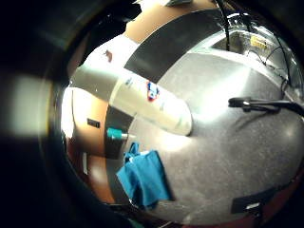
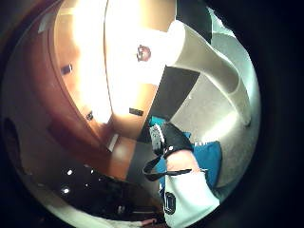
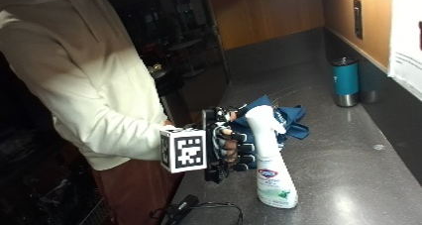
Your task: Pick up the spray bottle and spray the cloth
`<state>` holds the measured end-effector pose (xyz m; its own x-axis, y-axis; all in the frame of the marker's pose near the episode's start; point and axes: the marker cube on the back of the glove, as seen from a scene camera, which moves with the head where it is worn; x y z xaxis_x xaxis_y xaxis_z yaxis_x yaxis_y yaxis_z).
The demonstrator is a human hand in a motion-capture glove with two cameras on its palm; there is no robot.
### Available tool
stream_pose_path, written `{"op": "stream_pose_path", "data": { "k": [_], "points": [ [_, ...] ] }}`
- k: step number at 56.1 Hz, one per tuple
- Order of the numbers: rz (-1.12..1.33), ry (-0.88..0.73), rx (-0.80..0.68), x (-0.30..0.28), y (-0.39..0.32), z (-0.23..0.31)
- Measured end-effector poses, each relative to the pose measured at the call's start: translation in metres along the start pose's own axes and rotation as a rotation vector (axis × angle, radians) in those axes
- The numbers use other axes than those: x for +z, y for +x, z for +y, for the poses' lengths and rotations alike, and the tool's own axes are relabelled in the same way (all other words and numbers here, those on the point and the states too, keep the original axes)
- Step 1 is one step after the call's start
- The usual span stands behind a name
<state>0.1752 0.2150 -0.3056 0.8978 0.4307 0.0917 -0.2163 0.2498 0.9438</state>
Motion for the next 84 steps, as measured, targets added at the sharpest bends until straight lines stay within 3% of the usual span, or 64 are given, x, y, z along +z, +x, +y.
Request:
{"op": "stream_pose_path", "data": {
  "k": [23, 47, 57, 71, 84],
  "points": [
    [-0.133, 0.064, 0.136, 0.044, -0.002, -0.055],
    [-0.042, -0.076, 0.116, 0.062, -0.006, -0.095],
    [0.030, -0.326, 0.032, 0.074, -0.022, -0.107],
    [0.293, -0.942, -0.288, 0.094, -0.103, -0.084],
    [0.709, -1.303, -0.525, 0.136, -0.175, -0.021]
  ]
}}
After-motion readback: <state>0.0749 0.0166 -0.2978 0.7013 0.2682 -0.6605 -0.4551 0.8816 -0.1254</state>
